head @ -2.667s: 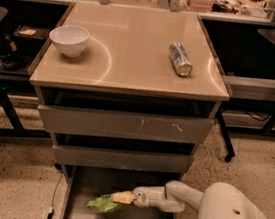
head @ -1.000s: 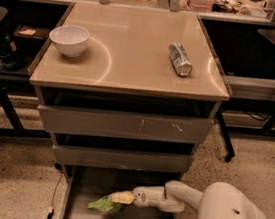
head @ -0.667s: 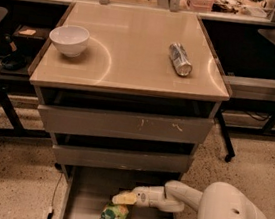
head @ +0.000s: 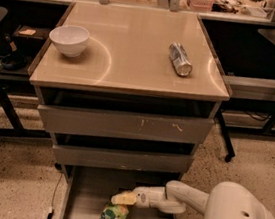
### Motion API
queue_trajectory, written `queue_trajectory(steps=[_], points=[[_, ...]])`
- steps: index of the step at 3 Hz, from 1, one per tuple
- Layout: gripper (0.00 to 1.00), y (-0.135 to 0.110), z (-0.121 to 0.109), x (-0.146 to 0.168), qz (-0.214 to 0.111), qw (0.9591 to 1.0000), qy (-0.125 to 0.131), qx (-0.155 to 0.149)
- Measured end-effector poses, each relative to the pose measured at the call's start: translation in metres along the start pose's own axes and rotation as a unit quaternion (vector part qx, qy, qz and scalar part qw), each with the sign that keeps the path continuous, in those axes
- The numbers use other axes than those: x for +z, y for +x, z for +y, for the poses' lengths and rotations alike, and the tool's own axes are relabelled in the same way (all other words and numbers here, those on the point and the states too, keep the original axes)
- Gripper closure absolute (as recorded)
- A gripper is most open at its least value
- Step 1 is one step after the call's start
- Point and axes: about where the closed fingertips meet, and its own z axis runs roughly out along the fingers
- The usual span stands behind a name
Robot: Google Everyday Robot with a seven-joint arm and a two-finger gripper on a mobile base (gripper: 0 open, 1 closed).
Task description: Place green rice chip bag into bottom drawer
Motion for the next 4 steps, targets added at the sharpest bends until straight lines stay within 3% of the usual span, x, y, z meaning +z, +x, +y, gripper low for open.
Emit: queue_trajectory(steps=[1,2,3,4], points=[[0.00,-0.014,0.030,-0.023,-0.041,0.9980,0.046,-0.011],[0.00,-0.029,0.072,-0.073,-0.098,0.9881,0.117,-0.024],[0.00,-0.035,0.120,-0.125,-0.146,0.9693,0.196,-0.026],[0.00,-0.002,0.123,-0.148,-0.149,0.9580,0.245,-0.009]])
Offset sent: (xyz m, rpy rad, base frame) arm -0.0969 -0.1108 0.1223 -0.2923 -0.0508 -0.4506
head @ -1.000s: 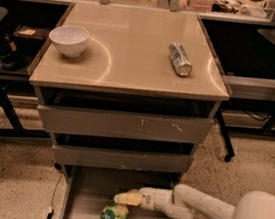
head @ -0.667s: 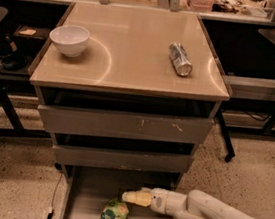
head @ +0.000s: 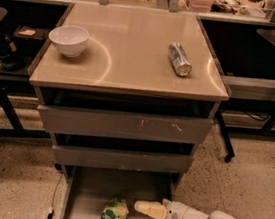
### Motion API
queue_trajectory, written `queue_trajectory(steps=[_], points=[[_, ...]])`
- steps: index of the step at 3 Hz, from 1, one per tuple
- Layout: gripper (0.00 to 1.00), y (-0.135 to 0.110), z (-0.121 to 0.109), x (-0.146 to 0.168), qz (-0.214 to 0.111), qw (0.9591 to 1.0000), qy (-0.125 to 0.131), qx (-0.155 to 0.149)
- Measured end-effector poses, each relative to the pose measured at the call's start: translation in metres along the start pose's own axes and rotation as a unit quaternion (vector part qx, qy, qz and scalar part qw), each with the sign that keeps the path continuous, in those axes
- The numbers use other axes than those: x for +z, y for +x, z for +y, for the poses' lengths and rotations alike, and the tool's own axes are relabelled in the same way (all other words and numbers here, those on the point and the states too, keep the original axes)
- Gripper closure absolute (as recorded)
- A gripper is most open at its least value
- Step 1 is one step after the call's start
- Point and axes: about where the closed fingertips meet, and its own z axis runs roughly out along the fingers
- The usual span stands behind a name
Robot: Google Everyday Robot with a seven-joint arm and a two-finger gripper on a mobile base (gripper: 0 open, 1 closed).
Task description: Place green rice chip bag into bottom drawer
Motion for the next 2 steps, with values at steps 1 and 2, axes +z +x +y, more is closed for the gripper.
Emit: queue_trajectory(steps=[1,2], points=[[0.00,0.001,0.000,0.001,0.000,1.0000,-0.001,0.001],[0.00,-0.004,-0.016,-0.021,-0.025,0.9994,0.026,0.000]])
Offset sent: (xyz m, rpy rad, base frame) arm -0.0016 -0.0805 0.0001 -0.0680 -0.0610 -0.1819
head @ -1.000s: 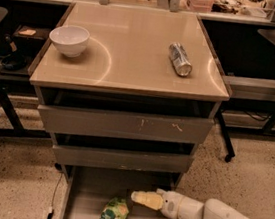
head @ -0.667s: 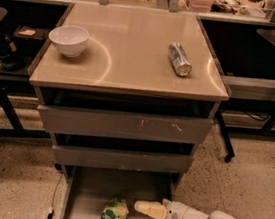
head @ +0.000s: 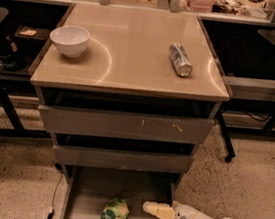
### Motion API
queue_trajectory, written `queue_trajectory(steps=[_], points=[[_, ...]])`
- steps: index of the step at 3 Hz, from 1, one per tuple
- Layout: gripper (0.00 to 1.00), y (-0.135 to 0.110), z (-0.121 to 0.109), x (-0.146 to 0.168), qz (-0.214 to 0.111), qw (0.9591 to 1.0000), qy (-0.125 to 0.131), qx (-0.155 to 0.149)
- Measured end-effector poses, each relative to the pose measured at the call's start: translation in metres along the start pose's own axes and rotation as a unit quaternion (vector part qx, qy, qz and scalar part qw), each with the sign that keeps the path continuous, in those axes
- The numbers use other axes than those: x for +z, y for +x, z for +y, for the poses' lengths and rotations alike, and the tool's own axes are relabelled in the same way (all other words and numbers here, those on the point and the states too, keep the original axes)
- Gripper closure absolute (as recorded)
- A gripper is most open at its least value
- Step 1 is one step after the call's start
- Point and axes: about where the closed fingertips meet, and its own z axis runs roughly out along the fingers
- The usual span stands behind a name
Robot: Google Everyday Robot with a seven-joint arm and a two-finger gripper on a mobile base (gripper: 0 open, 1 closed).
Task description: Place green rice chip bag into bottom drawer
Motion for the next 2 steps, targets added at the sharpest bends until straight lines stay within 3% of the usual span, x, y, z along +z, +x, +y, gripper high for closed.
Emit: queue_trajectory(steps=[1,2], points=[[0.00,0.012,-0.037,-0.065,-0.035,0.9953,0.085,0.030],[0.00,0.035,-0.064,-0.148,-0.078,0.9729,0.201,0.084]])
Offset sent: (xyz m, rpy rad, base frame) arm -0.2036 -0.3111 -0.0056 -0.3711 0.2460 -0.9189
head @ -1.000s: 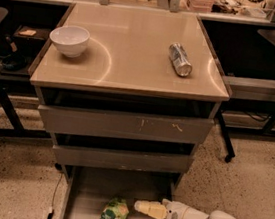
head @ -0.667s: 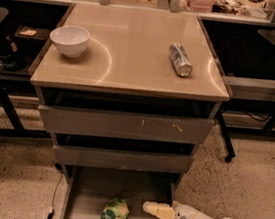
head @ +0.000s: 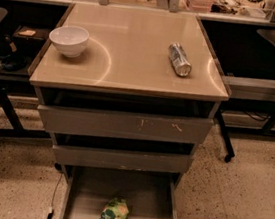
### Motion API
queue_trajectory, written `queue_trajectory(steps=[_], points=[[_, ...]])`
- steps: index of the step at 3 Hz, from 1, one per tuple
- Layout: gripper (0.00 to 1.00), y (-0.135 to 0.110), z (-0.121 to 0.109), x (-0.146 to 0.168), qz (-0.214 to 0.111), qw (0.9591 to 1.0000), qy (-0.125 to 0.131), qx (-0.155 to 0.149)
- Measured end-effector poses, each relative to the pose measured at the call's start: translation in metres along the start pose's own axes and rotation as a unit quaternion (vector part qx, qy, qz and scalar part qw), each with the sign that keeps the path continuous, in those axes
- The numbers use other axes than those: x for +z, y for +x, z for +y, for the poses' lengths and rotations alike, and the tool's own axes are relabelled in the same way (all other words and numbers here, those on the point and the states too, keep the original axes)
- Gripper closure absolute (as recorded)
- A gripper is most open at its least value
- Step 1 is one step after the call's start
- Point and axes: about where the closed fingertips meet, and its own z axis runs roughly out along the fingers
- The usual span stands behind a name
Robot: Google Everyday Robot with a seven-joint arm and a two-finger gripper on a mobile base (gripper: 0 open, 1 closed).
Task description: Place green rice chip bag into bottom drawer
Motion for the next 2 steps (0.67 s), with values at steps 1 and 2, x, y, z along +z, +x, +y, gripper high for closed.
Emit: queue_trajectory(steps=[1,2], points=[[0.00,0.003,-0.073,-0.074,-0.053,0.9889,0.128,0.052],[0.00,0.010,-0.098,-0.097,-0.068,0.9809,0.169,0.069]])
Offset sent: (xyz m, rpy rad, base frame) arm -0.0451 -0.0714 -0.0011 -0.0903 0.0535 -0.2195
